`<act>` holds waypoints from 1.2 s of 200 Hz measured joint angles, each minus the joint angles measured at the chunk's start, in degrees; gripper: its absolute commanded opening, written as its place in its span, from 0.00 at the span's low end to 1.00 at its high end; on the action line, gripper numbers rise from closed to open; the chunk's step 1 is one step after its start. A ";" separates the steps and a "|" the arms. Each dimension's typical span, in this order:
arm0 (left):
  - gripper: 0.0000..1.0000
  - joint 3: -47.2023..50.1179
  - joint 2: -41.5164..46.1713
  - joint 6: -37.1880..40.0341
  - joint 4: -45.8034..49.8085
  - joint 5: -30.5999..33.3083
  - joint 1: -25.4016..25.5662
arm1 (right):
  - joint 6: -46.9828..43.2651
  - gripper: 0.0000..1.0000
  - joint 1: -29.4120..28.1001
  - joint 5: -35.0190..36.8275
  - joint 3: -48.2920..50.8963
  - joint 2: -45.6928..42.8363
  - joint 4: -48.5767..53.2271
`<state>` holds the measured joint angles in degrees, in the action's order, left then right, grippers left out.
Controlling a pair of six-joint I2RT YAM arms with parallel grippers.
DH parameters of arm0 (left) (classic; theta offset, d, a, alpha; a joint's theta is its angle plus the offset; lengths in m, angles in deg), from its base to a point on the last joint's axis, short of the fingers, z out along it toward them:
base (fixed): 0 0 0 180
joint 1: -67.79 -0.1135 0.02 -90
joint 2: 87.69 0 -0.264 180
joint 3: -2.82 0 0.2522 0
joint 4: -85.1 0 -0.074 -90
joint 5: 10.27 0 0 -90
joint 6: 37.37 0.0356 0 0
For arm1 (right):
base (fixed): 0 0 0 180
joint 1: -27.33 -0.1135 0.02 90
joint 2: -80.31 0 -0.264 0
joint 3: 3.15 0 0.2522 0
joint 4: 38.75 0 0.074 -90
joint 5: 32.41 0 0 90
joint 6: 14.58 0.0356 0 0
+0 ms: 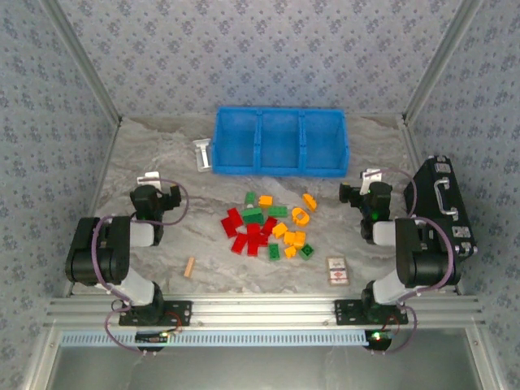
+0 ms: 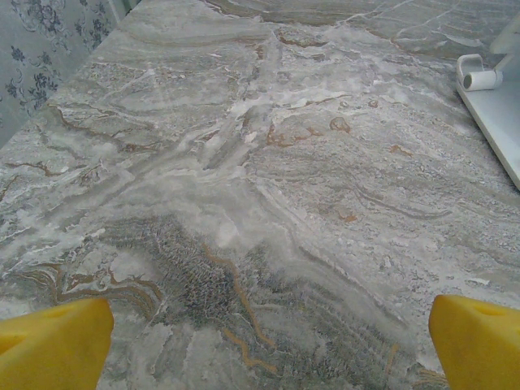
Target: Sort the legos into containers by color
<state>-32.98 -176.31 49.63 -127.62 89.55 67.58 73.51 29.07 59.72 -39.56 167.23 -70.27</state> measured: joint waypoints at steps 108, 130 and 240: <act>1.00 0.00 0.00 0.00 -0.02 -0.24 -0.07 | 2.80 0.99 -2.01 -3.89 -21.88 -14.47 34.36; 1.00 0.00 0.00 0.09 0.00 -0.63 -0.04 | 3.72 0.97 -8.39 -4.52 -29.20 -16.65 44.41; 1.00 -20.44 18.75 -5.53 32.48 0.81 5.77 | 11.06 0.84 -23.32 -4.09 -30.84 -8.00 67.58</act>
<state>-53.42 -157.56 44.10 -95.14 90.36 73.35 84.57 5.75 55.63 -70.40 159.23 -2.69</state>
